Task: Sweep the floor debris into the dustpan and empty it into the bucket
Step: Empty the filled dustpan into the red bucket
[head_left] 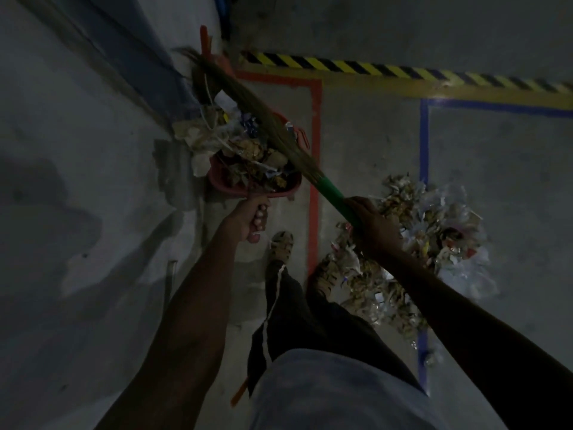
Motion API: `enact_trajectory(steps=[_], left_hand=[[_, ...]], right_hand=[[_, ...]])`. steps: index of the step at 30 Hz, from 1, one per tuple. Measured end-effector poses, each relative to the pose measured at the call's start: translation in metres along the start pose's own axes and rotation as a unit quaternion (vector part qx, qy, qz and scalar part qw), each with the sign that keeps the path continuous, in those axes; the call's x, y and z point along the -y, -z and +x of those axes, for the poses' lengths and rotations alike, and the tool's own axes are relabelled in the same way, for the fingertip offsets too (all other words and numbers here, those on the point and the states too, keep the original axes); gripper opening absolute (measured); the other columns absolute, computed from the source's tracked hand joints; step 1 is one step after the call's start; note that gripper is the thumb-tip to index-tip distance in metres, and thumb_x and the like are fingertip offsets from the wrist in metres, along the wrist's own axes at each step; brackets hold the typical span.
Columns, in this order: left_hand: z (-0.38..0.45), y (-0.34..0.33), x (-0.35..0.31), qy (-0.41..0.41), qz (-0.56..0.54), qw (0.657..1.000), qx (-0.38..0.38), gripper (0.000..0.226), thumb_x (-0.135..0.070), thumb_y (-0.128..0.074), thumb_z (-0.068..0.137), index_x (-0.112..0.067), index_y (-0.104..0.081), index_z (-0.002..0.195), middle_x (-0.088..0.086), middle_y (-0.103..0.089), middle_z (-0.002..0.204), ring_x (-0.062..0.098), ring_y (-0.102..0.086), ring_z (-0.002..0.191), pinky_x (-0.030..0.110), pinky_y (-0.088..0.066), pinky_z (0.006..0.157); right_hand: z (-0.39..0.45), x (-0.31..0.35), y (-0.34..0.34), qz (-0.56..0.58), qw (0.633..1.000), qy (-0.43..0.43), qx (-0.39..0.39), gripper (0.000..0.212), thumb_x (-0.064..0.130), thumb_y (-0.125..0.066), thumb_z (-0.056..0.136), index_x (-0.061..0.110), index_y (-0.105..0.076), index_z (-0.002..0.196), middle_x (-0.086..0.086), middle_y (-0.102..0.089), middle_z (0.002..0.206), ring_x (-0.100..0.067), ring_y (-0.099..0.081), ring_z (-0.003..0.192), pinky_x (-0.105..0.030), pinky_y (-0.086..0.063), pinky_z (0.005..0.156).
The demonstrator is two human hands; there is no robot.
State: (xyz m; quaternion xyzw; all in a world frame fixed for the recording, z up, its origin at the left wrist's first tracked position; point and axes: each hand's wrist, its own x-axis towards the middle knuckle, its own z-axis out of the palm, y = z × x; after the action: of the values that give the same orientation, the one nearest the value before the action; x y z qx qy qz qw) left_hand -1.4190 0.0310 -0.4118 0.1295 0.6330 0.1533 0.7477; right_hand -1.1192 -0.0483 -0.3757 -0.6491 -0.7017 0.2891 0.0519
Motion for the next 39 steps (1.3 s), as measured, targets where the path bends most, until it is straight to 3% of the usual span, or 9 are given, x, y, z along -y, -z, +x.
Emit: enact_trajectory(steps=[5,9,14,20,25,33,39], left_hand=[[0.062,0.014,-0.036,0.035,0.008,0.999,0.026,0.034,-0.015,-0.048,0.095,-0.020,-0.040,0.063,-0.008,-0.033,0.044,0.007,-0.025,0.033,0.022,-0.018,0.039],[0.106,0.027,-0.053,0.082,0.011,0.996,0.034,0.038,-0.020,-0.050,0.093,-0.022,-0.039,0.057,-0.009,-0.032,0.045,0.007,-0.026,0.036,0.024,-0.015,0.044],[0.149,0.032,-0.065,0.118,-0.017,0.993,0.020,0.036,-0.016,-0.058,0.087,-0.023,-0.035,0.060,-0.008,-0.031,0.046,0.008,-0.024,0.037,0.023,-0.016,0.043],[0.175,0.026,-0.081,0.166,-0.065,0.984,0.023,0.041,-0.010,-0.048,0.099,-0.020,-0.033,0.063,-0.008,-0.032,0.039,0.006,-0.026,0.029,0.019,-0.024,0.031],[0.180,0.020,-0.085,0.185,-0.067,0.980,0.001,0.043,-0.008,-0.048,0.100,-0.019,-0.032,0.062,-0.007,-0.034,0.037,0.006,-0.030,0.027,0.014,-0.029,0.031],[0.158,0.021,-0.083,0.178,-0.052,0.983,-0.012,0.044,-0.009,-0.051,0.100,-0.018,-0.036,0.060,-0.005,-0.035,0.036,0.006,-0.030,0.027,0.015,-0.029,0.031],[0.147,0.037,-0.051,0.120,-0.045,0.992,-0.006,0.032,-0.031,-0.056,0.102,-0.014,-0.052,0.075,-0.009,-0.044,0.047,0.003,-0.033,0.036,0.017,-0.027,0.040]], right_hand=[[0.051,0.006,-0.016,0.004,0.999,-0.045,0.006,0.072,0.004,-0.060,0.080,0.032,-0.041,0.143,0.012,-0.040,0.145,-0.028,-0.066,0.086,-0.036,-0.052,0.054],[0.086,0.008,-0.033,0.007,0.998,-0.054,0.016,0.071,0.002,-0.056,0.078,0.027,-0.044,0.143,0.008,-0.041,0.144,-0.032,-0.065,0.087,-0.040,-0.054,0.055],[0.115,0.015,-0.045,0.000,0.996,-0.080,0.032,0.075,0.000,-0.059,0.074,0.026,-0.048,0.143,0.008,-0.044,0.144,-0.032,-0.066,0.086,-0.033,-0.050,0.054],[0.124,0.026,-0.045,0.013,0.994,-0.109,0.020,0.076,-0.003,-0.061,0.072,0.026,-0.049,0.142,0.006,-0.047,0.141,-0.033,-0.066,0.089,-0.034,-0.054,0.058],[0.110,0.029,-0.039,0.034,0.992,-0.117,-0.010,0.074,-0.005,-0.064,0.075,0.022,-0.050,0.142,0.003,-0.048,0.140,-0.030,-0.065,0.091,-0.023,-0.037,0.053],[0.072,0.029,-0.025,0.030,0.986,-0.154,-0.050,0.071,-0.002,-0.065,0.077,0.021,-0.050,0.142,0.000,-0.048,0.142,-0.030,-0.066,0.091,-0.029,-0.044,0.053],[0.033,0.029,-0.026,0.051,0.982,-0.170,-0.069,0.068,0.001,-0.064,0.080,0.022,-0.049,0.143,0.001,-0.048,0.142,-0.033,-0.066,0.088,-0.041,-0.055,0.055]])
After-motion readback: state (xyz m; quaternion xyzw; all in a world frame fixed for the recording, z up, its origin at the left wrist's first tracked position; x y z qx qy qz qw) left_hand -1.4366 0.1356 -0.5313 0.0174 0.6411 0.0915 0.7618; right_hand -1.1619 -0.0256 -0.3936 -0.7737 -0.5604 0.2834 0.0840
